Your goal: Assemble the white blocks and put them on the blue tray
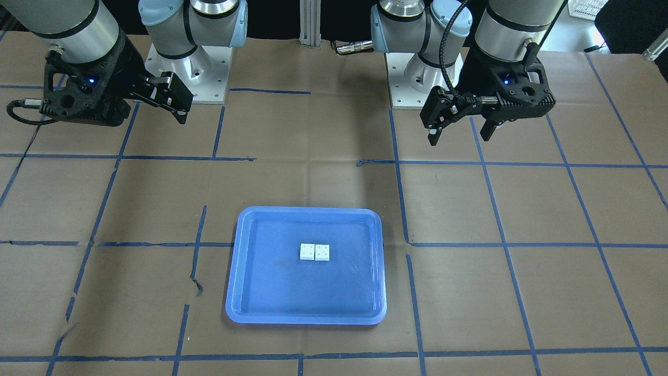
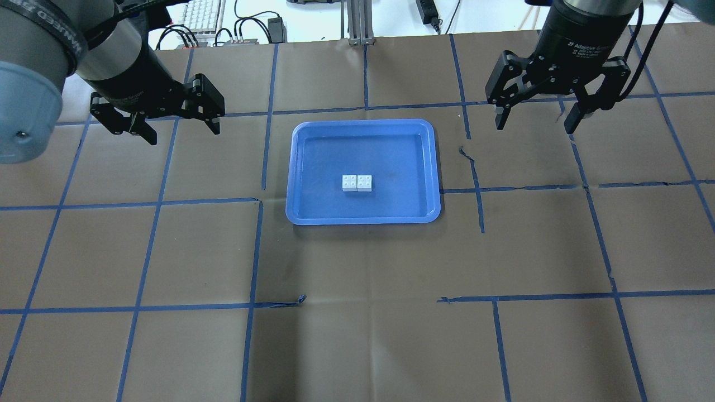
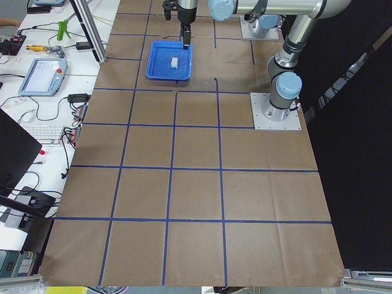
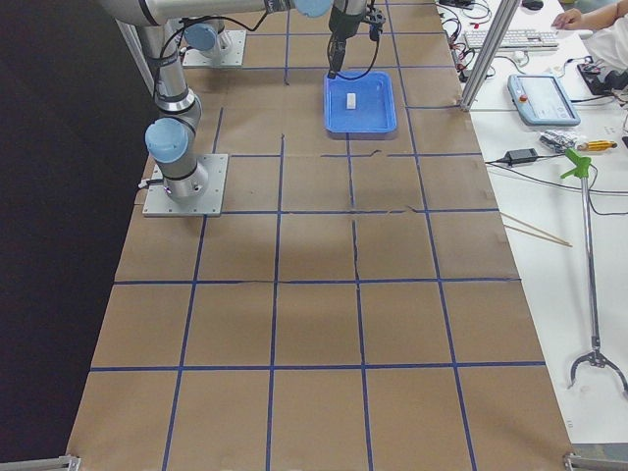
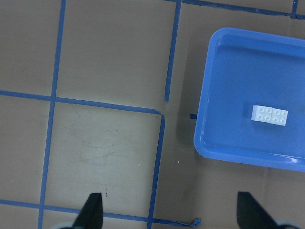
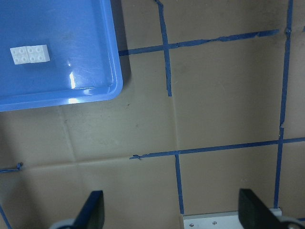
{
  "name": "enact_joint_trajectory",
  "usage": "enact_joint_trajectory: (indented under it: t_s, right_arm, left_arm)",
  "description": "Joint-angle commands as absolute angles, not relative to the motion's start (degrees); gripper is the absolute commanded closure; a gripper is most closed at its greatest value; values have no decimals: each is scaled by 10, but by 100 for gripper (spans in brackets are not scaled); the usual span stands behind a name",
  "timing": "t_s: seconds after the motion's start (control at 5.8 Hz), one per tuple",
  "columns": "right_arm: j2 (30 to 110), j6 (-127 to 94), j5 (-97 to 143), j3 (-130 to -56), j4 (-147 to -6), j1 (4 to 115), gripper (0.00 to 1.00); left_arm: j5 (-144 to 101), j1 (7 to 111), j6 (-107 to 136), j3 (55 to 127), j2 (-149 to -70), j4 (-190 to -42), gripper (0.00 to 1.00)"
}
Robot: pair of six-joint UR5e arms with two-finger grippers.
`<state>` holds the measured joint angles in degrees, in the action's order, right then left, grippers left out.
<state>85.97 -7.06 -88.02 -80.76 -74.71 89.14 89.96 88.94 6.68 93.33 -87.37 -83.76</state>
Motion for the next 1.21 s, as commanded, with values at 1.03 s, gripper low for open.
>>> enact_joint_trajectory:
  t_s: [1.03]
  right_arm:
    - [853, -88, -889, -810, -761, 892, 0]
  left_arm:
    - [898, 890, 69, 933, -873, -837, 1]
